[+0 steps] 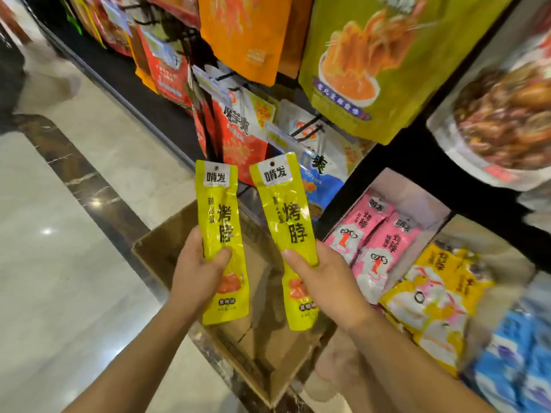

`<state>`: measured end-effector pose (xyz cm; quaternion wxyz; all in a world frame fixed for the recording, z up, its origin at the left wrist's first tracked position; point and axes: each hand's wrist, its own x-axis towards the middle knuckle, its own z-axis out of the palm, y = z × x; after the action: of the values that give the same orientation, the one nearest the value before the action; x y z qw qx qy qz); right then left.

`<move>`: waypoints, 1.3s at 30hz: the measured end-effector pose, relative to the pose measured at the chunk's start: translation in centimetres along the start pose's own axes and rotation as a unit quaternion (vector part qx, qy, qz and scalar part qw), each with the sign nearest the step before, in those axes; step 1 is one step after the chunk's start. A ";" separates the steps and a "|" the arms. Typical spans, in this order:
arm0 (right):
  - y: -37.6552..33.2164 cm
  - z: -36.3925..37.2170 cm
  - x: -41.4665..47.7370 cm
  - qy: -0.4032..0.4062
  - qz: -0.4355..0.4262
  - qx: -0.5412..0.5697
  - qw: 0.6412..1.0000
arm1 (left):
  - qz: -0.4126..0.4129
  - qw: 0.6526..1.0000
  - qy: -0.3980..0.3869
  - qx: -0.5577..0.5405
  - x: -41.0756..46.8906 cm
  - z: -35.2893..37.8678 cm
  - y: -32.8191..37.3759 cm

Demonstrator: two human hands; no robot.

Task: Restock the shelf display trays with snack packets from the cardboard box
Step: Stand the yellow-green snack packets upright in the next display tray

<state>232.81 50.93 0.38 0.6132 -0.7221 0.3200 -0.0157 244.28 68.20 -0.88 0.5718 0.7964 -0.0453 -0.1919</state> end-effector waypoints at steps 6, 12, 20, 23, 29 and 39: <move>-6.5 -5.7 -9.8 0.082 -0.051 0.020 0.995 | 0.091 0.991 -0.059 -0.076 -5.9 1.1 10.1; -9.2 -10.6 -18.6 0.206 -0.124 0.042 0.970 | 0.165 0.967 -0.140 -0.138 -12.6 2.8 17.4; -9.2 -17.6 -30.8 0.340 -0.165 0.114 0.919 | 0.258 0.924 -0.248 -0.138 -22.5 7.7 24.2; -8.1 -20.0 -34.9 0.380 -0.168 0.134 0.900 | 0.273 0.905 -0.296 -0.136 -26.1 10.3 25.7; -4.7 -24.1 -41.5 0.444 -0.161 0.157 0.867 | 0.292 0.871 -0.377 -0.119 -32.9 16.3 27.1; 3.7 -30.2 -47.5 0.532 -0.130 0.205 0.811 | 0.218 0.840 -0.495 -0.050 -39.4 27.1 22.3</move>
<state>180.86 47.23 22.09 0.4733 -0.4929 0.4885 -0.5427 201.54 47.87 22.38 0.5389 0.5354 -0.4852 -0.4331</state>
